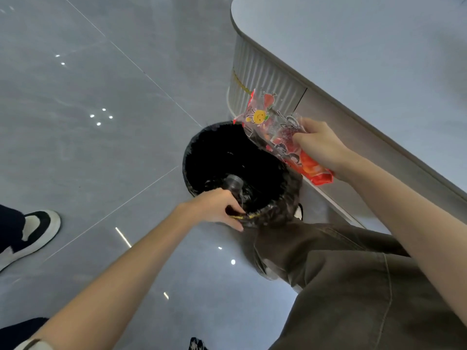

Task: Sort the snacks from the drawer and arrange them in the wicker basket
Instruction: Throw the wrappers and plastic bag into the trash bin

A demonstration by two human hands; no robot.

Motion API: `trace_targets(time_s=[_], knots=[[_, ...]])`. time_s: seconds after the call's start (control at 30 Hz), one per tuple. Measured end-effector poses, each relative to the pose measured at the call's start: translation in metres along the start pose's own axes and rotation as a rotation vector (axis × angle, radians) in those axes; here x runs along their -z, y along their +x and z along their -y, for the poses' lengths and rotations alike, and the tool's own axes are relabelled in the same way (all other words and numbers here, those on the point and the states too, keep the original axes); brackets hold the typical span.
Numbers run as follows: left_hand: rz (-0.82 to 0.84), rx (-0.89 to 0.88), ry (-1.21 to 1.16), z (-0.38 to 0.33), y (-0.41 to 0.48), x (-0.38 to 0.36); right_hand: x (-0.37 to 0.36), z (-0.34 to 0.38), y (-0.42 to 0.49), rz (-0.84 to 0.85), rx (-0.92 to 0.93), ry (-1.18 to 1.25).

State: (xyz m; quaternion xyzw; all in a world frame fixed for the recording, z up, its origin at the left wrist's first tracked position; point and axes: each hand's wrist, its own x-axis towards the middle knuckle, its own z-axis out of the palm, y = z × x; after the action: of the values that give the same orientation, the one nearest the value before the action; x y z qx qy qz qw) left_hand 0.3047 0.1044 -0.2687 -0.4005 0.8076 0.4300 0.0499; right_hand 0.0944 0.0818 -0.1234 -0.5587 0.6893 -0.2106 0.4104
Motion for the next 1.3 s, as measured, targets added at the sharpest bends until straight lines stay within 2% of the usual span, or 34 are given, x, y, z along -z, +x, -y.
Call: trace_targets(time_s=[0.07, 0.1, 0.2, 0.27, 0.33, 0.5, 0.6, 0.67, 0.73, 0.77, 0.93, 1.0, 1.17, 1.23, 1.3], knots=[[-0.047, -0.012, -0.139, -0.007, -0.001, -0.002, 0.0, 0.004, -0.006, 0.03, 0.003, 0.069], [-0.174, 0.008, -0.135, -0.007, 0.0, -0.001, -0.002, 0.005, -0.007, 0.045, 0.01, 0.085], [-0.7, 0.145, 0.11, 0.005, 0.002, 0.006, -0.016, 0.003, 0.0, 0.053, 0.019, 0.042], [-0.873, 0.313, 0.146, 0.014, 0.001, 0.007, -0.031, -0.005, 0.009, 0.096, -0.006, -0.011], [-0.867, 0.374, 0.134, 0.02, 0.004, 0.004, -0.049, -0.02, 0.016, 0.147, 0.005, -0.083], [-0.906, 0.297, 0.114, 0.024, 0.016, -0.008, -0.103, -0.076, 0.025, 0.213, 0.091, -0.314], [-0.956, 0.308, 0.123, 0.025, 0.019, -0.01, -0.133, -0.099, 0.032, 0.249, 0.176, -0.748], [-0.952, 0.317, 0.159, 0.026, 0.019, -0.011, -0.143, -0.106, 0.037, 0.427, 0.11, -0.945], [-0.951, 0.363, 0.224, 0.025, 0.019, -0.012, -0.145, -0.108, 0.039, 0.613, -0.028, -0.928], [-0.959, 0.386, 0.256, 0.022, 0.019, -0.012, -0.142, -0.108, 0.039, 0.651, -0.058, -0.909], [-0.936, 0.319, 0.289, -0.004, 0.027, 0.005, -0.091, -0.1, 0.036, 0.544, -0.01, -0.938], [-0.886, 0.287, 0.234, -0.021, 0.032, 0.017, -0.07, -0.097, 0.029, 0.582, -0.05, -0.94], [-0.675, 0.24, 0.221, -0.052, 0.037, 0.034, -0.055, -0.084, -0.004, 0.635, 0.005, -1.217], [-0.555, 0.256, 0.249, -0.056, 0.033, 0.029, -0.049, -0.083, -0.019, 0.566, 0.075, -1.275], [-0.471, 0.278, 0.282, -0.055, 0.028, 0.018, -0.038, -0.087, -0.031, 0.428, 0.167, -1.241]])
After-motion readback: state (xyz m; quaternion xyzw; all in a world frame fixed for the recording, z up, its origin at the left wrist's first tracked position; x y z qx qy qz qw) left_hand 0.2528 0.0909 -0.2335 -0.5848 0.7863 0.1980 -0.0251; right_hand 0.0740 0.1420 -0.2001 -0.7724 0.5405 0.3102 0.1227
